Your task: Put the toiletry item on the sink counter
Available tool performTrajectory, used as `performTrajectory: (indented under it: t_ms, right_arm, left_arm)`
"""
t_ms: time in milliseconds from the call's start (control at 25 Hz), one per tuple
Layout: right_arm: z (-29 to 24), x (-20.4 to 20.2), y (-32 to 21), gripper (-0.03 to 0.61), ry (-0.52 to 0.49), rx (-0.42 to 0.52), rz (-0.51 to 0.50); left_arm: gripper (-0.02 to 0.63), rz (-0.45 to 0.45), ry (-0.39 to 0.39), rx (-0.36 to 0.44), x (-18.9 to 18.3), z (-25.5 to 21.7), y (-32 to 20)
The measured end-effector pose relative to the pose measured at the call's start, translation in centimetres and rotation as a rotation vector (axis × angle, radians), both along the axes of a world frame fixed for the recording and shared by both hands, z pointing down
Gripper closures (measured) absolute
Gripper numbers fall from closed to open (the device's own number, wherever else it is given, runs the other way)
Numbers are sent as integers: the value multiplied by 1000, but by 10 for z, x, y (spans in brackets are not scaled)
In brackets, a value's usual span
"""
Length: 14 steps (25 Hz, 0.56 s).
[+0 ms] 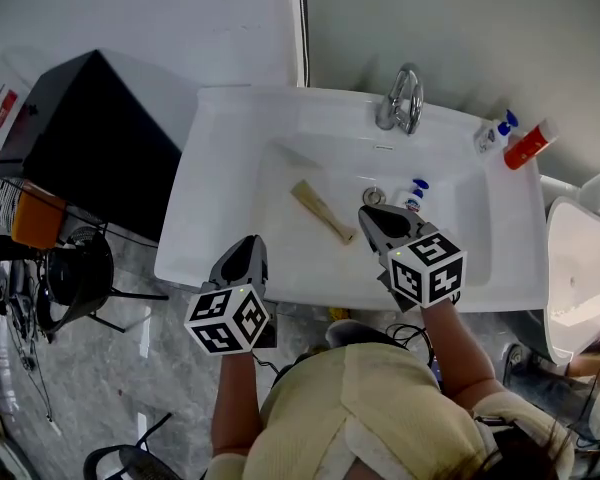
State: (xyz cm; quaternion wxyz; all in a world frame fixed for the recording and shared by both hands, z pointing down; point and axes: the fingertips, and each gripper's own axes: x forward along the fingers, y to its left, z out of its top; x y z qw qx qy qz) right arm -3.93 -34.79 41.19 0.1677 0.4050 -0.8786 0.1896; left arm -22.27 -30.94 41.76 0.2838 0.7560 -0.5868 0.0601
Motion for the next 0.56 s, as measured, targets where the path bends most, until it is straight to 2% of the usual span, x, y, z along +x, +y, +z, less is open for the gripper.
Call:
performTrajectory:
  t_ms: [560]
  right_arm:
    - [4,0,-8,552,-2,-14,-29]
  left_arm:
    - [545,10,-18,6,8,-6,-11]
